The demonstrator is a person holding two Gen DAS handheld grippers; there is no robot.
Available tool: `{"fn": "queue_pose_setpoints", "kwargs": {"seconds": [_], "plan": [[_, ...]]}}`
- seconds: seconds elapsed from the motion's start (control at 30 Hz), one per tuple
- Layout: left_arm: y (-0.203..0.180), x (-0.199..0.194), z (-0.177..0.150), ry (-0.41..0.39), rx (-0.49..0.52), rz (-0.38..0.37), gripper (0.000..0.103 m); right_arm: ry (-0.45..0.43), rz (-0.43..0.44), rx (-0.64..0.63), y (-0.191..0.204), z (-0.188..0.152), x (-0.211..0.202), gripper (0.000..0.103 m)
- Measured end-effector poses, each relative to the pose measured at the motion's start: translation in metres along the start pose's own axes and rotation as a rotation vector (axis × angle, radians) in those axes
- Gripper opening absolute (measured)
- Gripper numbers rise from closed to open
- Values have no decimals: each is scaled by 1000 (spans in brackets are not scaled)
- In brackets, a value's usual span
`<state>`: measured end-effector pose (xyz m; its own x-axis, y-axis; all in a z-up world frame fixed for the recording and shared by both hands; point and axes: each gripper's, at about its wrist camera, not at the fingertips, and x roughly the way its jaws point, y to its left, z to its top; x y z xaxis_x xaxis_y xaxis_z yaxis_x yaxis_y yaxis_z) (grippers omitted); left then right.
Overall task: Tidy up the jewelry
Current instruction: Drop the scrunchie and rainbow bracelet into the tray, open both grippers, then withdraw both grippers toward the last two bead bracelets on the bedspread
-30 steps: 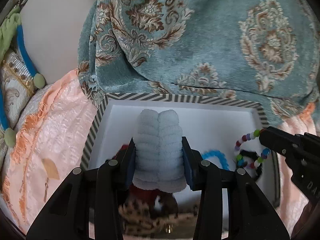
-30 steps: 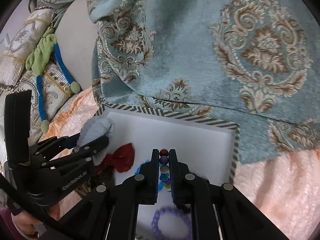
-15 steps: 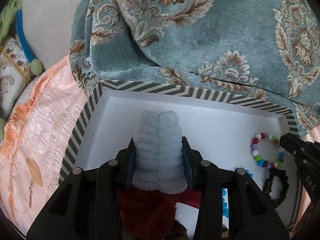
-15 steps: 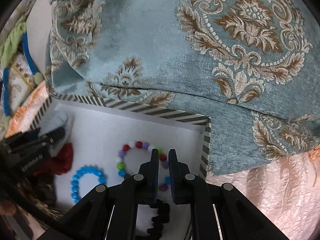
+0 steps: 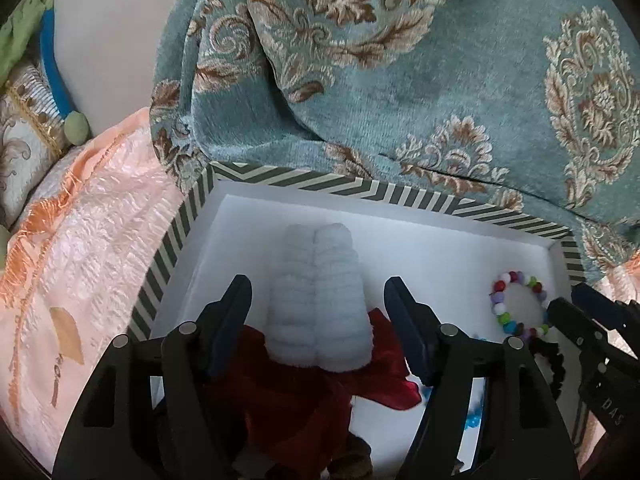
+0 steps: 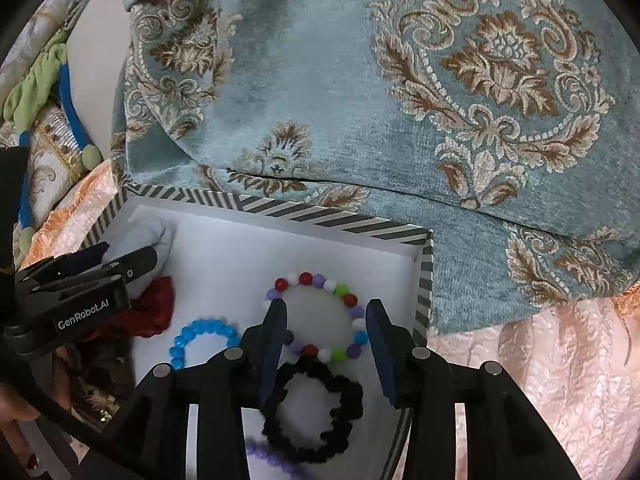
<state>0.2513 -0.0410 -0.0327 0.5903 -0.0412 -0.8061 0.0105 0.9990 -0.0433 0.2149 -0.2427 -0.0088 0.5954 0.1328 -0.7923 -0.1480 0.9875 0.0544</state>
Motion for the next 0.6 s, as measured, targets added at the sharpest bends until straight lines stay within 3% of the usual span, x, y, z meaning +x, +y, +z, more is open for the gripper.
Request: {"fn": "queue_pose_setpoints", "kwargs": {"seconds": [0.17,0.37,0.5,0.6], "plan": [[7,-18,1,4,-18,-58,69,-1,18,10,4,-7,-16,43],[30,-56,-5,25,-70,-215,71,-5,41,12,12,-21,-46,44],[41,-97,-22,4,-30,-227,71,-21,47,-6,19,-39,-78,46],[51,-128,-39,-7,-1,-214,71,-27,53,-23,25,-57,-98,57]]}}
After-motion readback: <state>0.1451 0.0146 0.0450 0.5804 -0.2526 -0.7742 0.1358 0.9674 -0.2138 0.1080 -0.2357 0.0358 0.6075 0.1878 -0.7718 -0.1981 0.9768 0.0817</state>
